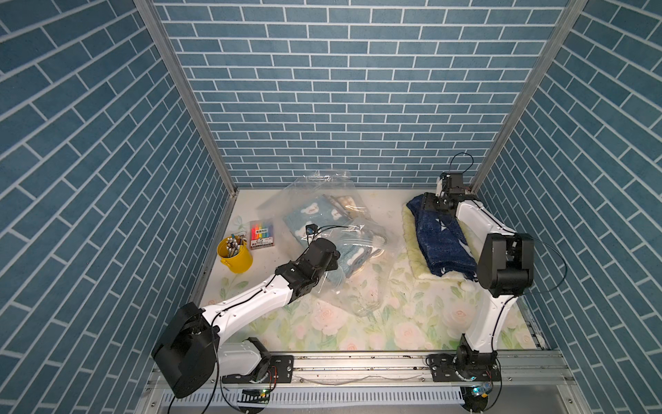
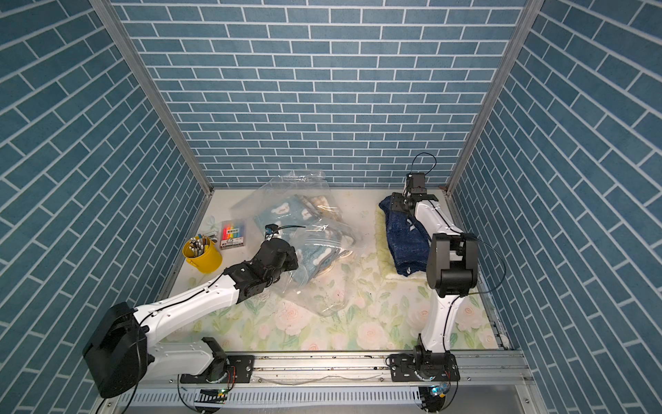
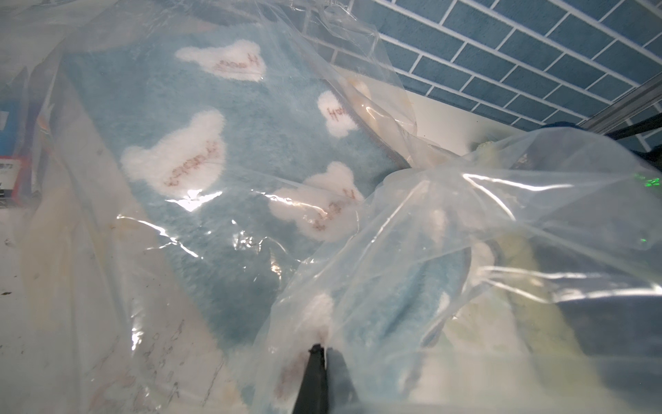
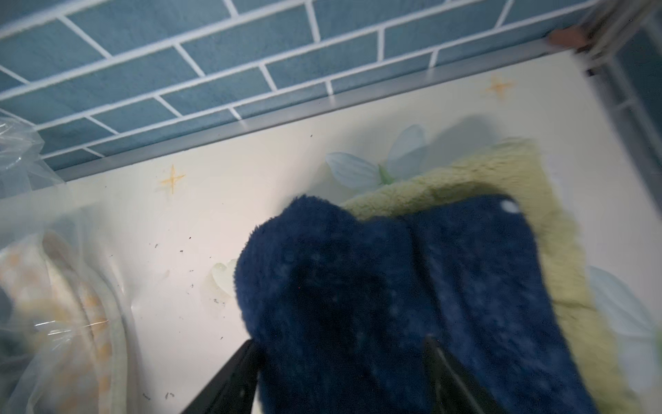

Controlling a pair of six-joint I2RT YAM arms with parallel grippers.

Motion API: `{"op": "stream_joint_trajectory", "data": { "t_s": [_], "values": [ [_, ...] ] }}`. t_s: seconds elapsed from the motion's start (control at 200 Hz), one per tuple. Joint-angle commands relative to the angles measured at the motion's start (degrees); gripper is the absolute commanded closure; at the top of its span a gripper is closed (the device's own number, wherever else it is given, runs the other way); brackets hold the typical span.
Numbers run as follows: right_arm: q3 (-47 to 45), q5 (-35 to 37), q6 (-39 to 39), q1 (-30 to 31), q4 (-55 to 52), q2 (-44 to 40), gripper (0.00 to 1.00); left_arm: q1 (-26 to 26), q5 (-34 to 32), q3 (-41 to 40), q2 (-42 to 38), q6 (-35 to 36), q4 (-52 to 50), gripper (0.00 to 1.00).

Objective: Take the blanket out of the vacuum bag
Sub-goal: Place the blanket at the center of the board.

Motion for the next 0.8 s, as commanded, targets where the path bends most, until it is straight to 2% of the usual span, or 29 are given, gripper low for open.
{"op": "stream_joint_trajectory", "data": {
  "t_s": [0.0, 0.085, 0.155, 0.235, 0.34, 0.43, 0.58, 0.8],
  "values": [
    [-4.56, 12.91, 0.41, 1.50, -4.18, -11.20, 0.26, 0.46, 1.11, -0.21, -0.63, 0.69, 1.03, 1.00],
    [-10.21, 15.17, 0.66, 4.70, -6.83, -17.80, 0.26, 0.43, 1.47, -0.84, -1.35, 0.76, 1.73, 1.00],
    [-15.99, 16.90, 1.40, 9.68, -8.79, -22.35, 0.28, 0.43, 1.75, -1.50, -1.73, 0.58, 2.32, 1.00],
    [-23.73, 17.37, 3.53, 13.52, -10.57, -26.86, 0.35, 0.50, 2.66, -1.98, -1.97, 0.41, 3.19, 1.00],
    [-33.40, 17.58, 6.82, 16.03, -12.17, -33.31, 0.45, 0.37, 4.35, -2.77, -1.66, 0.17, 4.50, 1.00],
    [-39.08, 17.72, 8.64, 17.05, -12.64, -37.55, 0.46, 0.35, 4.90, -3.05, -0.88, 0.29, 4.93, 1.00],
    [-43.35, 18.01, 8.80, 17.34, -13.18, -37.21, 0.34, 0.37, 5.34, -3.85, -0.89, -0.12, 5.87, 1.00],
    [-44.33, 24.14, 10.18, 17.30, -10.04, -29.54, 0.31, 0.41, 4.04, -4.54, -2.47, -0.03, 4.87, 1.00]
  ]
}}
